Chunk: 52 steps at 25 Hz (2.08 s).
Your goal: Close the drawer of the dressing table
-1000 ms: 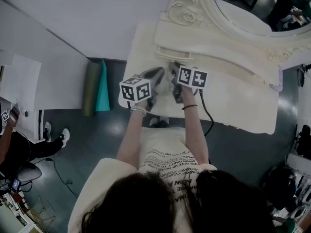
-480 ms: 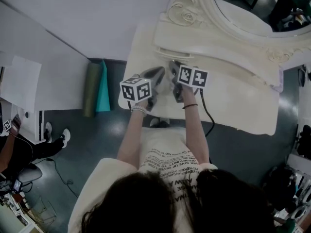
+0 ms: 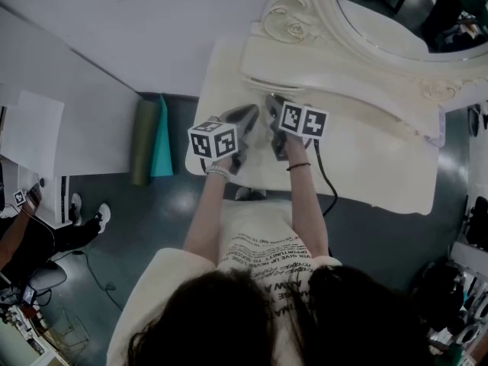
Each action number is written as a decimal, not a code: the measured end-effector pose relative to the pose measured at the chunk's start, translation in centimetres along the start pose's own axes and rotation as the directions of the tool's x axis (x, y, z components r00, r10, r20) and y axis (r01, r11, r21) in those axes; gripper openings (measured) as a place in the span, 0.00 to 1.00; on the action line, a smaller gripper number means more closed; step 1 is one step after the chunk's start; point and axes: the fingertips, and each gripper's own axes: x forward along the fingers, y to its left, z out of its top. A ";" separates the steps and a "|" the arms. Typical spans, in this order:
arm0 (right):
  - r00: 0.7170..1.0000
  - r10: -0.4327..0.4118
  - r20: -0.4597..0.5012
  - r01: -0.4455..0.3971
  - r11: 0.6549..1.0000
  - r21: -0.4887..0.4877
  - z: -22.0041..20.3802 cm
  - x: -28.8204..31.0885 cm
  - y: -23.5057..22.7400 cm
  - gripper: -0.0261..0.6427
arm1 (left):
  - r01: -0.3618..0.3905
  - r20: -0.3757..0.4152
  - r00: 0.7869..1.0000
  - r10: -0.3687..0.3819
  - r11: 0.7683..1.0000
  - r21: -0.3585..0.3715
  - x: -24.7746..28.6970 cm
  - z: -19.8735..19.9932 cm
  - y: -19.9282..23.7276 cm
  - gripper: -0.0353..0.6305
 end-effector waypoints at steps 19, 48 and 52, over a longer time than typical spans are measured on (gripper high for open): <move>1.000 0.003 0.012 -0.003 1.000 -0.005 1.2 0.9 -0.4 0.18 | -0.003 0.005 1.000 0.003 1.000 -0.010 0.9 0.6 0.9 0.04; 1.000 -0.014 0.023 0.014 1.000 -0.008 2.2 1.6 -0.8 0.18 | -0.005 0.014 1.000 0.005 1.000 -0.008 1.0 1.3 1.5 0.04; 1.000 -0.013 0.024 0.014 1.000 -0.008 2.1 1.6 -0.8 0.18 | -0.008 0.016 1.000 0.008 1.000 -0.007 0.8 1.2 1.6 0.04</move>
